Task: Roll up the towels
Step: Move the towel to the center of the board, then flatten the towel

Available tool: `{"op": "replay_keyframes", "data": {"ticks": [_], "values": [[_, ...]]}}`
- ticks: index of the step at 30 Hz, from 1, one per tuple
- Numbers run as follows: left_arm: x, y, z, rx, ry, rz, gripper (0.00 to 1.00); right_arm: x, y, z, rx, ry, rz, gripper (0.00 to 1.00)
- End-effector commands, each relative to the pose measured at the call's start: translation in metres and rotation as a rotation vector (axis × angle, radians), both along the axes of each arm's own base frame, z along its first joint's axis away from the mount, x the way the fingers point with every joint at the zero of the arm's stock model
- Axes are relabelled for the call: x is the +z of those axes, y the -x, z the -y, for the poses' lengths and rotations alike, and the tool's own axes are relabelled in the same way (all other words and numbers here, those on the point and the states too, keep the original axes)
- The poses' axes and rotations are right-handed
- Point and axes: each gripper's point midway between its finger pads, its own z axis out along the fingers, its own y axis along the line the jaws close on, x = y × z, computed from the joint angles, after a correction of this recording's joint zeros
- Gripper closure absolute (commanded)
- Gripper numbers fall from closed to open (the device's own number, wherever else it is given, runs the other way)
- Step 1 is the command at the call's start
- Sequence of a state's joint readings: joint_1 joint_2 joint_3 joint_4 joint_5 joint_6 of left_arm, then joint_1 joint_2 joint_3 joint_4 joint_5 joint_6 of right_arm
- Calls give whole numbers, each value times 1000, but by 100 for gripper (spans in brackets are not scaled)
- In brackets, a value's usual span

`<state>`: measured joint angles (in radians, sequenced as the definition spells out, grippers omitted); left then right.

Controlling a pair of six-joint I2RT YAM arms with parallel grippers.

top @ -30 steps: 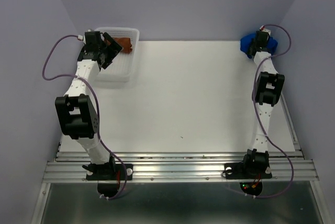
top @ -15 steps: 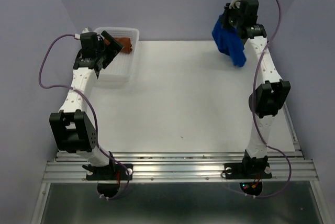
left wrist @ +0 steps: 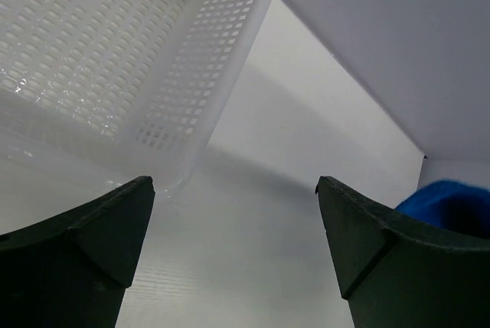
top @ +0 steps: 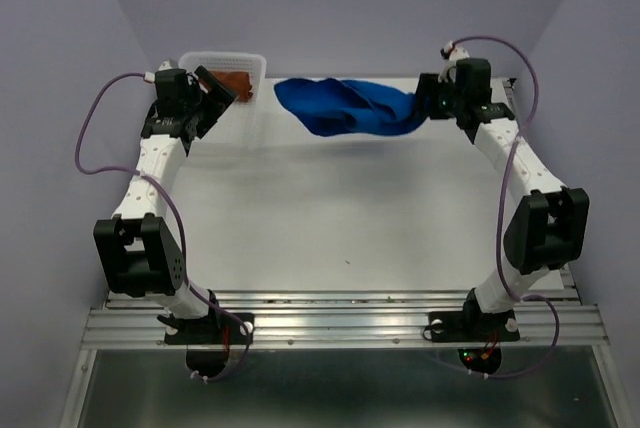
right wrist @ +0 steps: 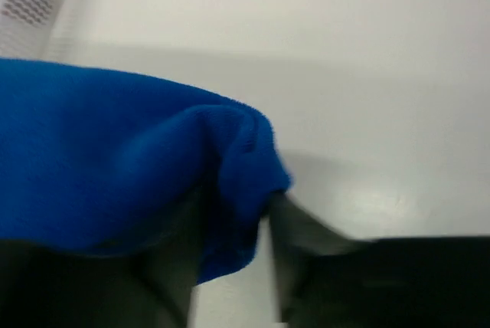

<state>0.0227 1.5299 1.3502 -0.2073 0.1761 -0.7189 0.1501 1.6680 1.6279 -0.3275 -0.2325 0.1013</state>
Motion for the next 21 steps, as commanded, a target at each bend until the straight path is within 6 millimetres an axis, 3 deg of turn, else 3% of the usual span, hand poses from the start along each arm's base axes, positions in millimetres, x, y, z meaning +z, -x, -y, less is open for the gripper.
{"op": "replay_keyframes", "data": {"ticks": [1,3,5,6,9,11,14,15,16,17,18,21], "values": [[6,2,3,-22,-11,26,1,-119,38,46,-218,29,-310,14],[-1,3,8,-38,-12,4,1,-152,53,73,-339,104,-415,0],[-10,3,10,-53,-26,-19,1,-158,60,90,-420,166,-455,0],[-14,6,26,-89,-32,-34,1,-160,67,94,-436,187,-480,0],[-31,12,45,-136,-70,-74,1,-140,69,101,-462,202,-424,0],[-41,12,62,-182,-93,-92,1,-133,69,96,-430,185,-406,0],[-59,12,97,-265,-122,-137,1,-125,73,62,-294,166,-372,0],[-55,13,113,-302,-143,-132,1,-124,76,37,-228,177,-360,0],[-64,10,120,-309,-154,-155,1,-126,78,24,-184,202,-353,0],[-61,7,129,-327,-158,-144,1,-126,82,-4,-117,219,-337,0],[-63,5,136,-345,-156,-147,1,-128,81,-4,-114,222,-338,0],[-78,2,158,-395,-130,-181,1,-134,88,-59,13,177,-334,0]]}}
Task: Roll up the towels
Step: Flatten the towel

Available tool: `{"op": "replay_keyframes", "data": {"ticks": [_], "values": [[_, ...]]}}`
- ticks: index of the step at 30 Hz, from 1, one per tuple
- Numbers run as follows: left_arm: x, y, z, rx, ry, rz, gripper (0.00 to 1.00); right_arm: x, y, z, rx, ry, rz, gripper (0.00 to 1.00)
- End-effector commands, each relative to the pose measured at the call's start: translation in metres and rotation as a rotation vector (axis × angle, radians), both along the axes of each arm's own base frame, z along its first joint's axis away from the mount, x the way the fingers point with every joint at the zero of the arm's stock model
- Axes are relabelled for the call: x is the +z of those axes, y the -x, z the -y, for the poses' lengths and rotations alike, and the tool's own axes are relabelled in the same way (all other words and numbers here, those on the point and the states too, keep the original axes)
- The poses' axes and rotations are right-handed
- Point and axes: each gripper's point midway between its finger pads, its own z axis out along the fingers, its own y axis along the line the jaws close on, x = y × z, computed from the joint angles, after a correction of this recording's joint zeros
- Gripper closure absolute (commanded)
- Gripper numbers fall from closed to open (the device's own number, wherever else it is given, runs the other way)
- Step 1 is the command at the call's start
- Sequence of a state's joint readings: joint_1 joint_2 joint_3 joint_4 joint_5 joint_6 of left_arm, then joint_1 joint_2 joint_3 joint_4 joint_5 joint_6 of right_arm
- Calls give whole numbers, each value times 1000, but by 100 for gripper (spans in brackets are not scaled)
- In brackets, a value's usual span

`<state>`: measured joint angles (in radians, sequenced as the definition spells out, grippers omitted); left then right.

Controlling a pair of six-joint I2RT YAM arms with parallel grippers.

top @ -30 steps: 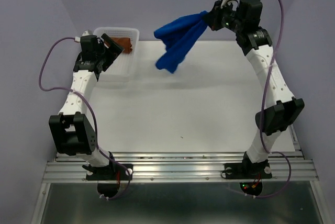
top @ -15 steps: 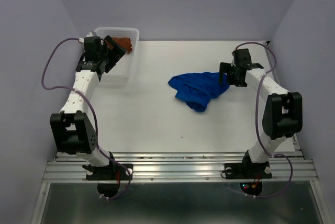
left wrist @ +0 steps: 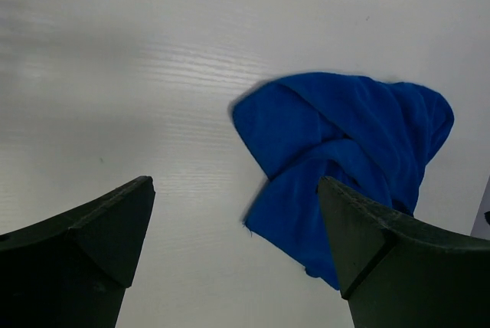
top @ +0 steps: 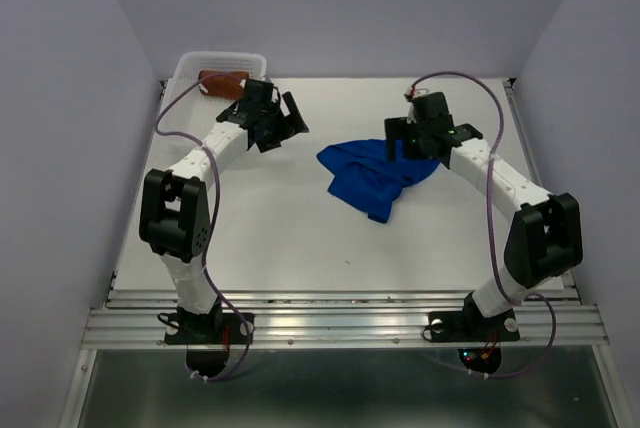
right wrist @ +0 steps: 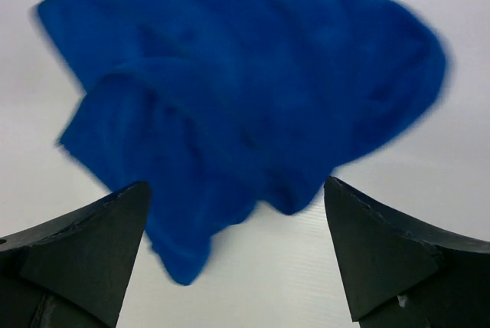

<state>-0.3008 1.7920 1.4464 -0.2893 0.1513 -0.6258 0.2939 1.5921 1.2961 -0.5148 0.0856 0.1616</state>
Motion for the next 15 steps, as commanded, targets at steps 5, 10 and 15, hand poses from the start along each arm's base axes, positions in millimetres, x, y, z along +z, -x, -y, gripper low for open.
{"op": "replay_keyframes", "data": {"ticks": [5,10,15], "values": [[-6,-14,21,-49,12,-26,1,-6,26,-156,384,-31,86,0],[-12,-6,14,-3,18,-40,1,-37,26,-217,447,-58,61,0],[-21,8,10,67,96,-90,1,-58,11,-237,399,-48,86,0]]}}
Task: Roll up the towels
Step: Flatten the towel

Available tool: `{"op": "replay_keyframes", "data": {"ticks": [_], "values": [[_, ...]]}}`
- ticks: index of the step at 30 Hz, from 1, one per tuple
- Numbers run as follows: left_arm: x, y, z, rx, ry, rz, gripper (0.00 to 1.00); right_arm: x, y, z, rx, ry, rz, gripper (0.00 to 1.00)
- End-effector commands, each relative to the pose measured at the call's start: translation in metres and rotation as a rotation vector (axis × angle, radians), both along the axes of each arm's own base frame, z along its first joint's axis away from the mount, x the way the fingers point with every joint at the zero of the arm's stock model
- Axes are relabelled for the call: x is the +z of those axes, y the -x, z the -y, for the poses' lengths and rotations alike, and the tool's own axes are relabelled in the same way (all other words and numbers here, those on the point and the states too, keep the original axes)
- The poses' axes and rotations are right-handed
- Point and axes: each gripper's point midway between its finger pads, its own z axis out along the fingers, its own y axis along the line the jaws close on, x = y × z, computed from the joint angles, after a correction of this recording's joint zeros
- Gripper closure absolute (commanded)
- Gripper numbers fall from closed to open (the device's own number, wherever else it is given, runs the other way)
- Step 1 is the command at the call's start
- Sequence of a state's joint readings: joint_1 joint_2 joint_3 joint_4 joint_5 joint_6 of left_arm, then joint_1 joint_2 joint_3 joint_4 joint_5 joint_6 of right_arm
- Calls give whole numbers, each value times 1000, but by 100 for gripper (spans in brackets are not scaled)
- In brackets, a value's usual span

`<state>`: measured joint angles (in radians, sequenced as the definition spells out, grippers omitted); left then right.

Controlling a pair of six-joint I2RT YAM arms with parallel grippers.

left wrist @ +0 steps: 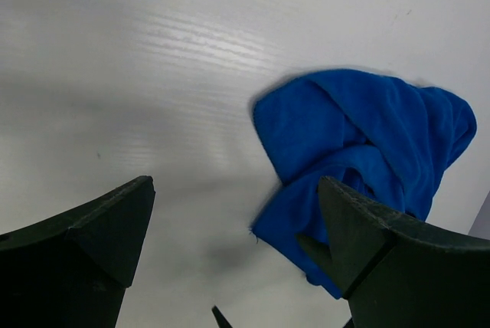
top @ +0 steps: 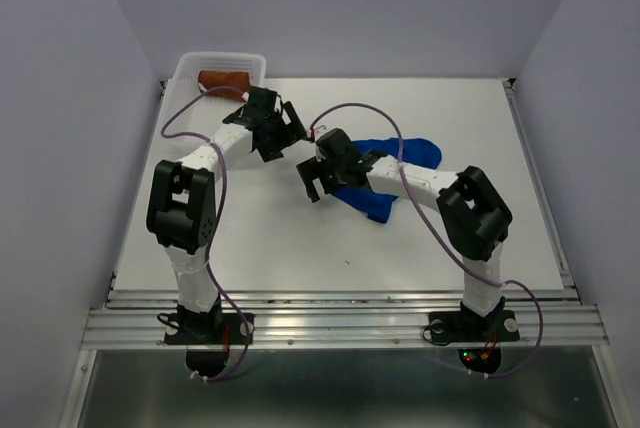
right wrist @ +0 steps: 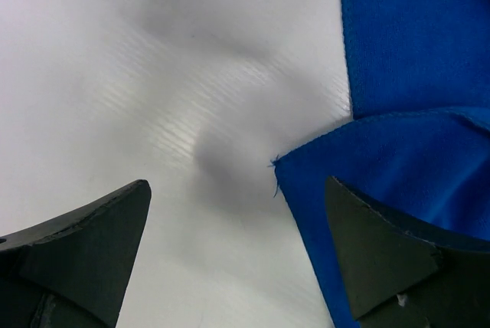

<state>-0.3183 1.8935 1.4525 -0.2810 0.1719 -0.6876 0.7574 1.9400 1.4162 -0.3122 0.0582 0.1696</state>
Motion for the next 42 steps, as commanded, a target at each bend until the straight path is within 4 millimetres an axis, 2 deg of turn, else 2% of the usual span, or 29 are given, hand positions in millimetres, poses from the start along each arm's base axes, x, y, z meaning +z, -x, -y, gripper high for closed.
{"op": "replay_keyframes", "data": {"ticks": [1,2,6,9,11,12,15,16,18,20,23,24,26,28,30,31,32,34,35,37,38,39,41,42], "values": [[19,9,-5,57,76,10,1,16,-30,-18,-67,-60,106,0],[18,9,-5,56,79,11,1,6,-32,-14,-91,-30,100,1],[18,10,-6,61,77,8,1,-14,-33,-13,-100,-2,75,4],[22,9,-9,78,72,17,1,-31,-30,-11,-122,12,36,9],[25,7,-12,92,61,28,1,-44,-25,-5,-156,41,-5,20],[26,6,-14,99,53,35,1,-45,-24,-2,-167,46,-8,32],[30,3,-15,105,45,48,1,-54,-19,11,-216,92,1,53],[31,2,-16,109,41,50,1,-55,-20,14,-235,100,8,70],[31,0,-16,104,38,51,1,-56,-24,23,-283,133,25,82],[28,0,-15,98,31,45,1,-45,-30,29,-317,145,59,84],[25,-2,-12,70,22,42,1,-18,-35,36,-332,146,126,90],[26,-3,-10,51,16,47,1,9,-38,34,-332,98,166,92],[22,0,-3,15,20,38,1,27,-34,39,-327,78,195,98],[18,1,4,-15,26,28,1,51,-26,50,-337,49,226,99],[19,1,13,-37,29,30,1,59,-19,61,-346,31,225,99],[18,1,17,-45,36,26,1,74,-11,65,-343,-4,236,99],[12,1,20,-54,37,11,1,63,-6,83,-371,11,202,99],[14,-1,28,-68,46,6,1,62,4,98,-378,2,172,99],[6,-1,31,-70,43,-15,1,63,16,106,-377,-4,164,99],[12,-6,40,-84,51,-11,1,64,21,124,-398,1,166,99],[5,-7,43,-82,46,-28,1,74,25,129,-402,-13,189,99],[11,-11,46,-76,44,-29,1,67,29,139,-419,4,180,99],[-2,-14,49,-62,17,-62,1,68,34,143,-414,0,181,99],[0,-15,50,-46,16,-81,1,68,38,143,-405,-6,178,99]]}}
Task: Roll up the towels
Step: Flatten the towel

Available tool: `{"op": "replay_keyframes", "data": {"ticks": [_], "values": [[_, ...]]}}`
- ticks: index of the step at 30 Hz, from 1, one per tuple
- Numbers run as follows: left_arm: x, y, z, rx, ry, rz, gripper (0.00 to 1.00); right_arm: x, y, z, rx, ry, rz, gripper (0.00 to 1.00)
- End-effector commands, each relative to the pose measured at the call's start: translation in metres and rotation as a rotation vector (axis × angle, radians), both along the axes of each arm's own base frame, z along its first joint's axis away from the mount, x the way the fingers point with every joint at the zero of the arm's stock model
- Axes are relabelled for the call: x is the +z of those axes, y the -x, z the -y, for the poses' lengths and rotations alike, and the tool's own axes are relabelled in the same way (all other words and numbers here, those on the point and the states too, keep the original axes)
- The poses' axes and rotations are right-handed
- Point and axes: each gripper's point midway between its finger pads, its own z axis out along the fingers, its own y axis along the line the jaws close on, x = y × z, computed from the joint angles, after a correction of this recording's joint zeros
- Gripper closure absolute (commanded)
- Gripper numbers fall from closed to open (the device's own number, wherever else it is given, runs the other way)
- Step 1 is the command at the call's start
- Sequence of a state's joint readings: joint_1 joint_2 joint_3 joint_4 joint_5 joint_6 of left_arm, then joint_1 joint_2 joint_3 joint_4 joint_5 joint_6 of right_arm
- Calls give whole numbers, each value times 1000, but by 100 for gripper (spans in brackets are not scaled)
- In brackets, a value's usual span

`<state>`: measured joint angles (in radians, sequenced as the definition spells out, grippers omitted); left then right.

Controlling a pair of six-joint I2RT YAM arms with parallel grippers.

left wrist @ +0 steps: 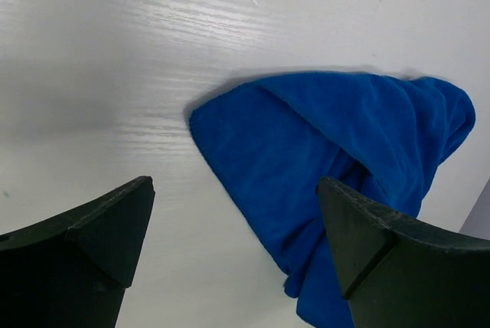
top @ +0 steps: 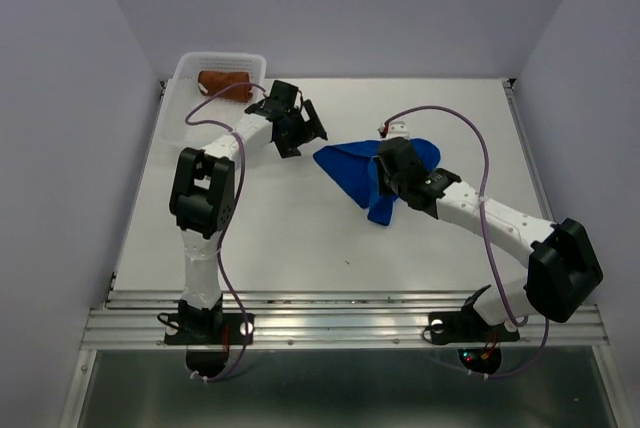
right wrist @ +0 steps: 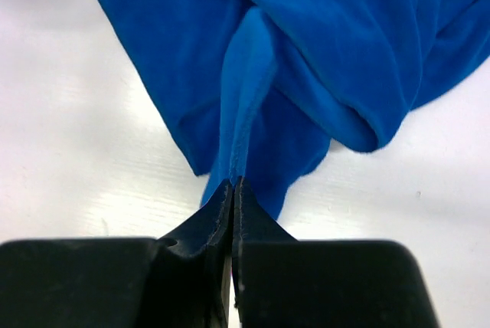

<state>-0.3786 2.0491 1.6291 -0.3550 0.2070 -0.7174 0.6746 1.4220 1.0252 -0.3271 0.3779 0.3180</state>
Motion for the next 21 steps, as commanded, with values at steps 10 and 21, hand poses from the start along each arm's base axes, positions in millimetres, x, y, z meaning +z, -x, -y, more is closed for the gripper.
{"op": "replay_keyframes", "data": {"ticks": [10,21], "values": [[-28,-19,3,179,-62,-217,1,-12,20,9,38,14,-32,99],[-45,-7,-7,406,-67,-361,6,-19,21,12,40,35,-42,99]]}}
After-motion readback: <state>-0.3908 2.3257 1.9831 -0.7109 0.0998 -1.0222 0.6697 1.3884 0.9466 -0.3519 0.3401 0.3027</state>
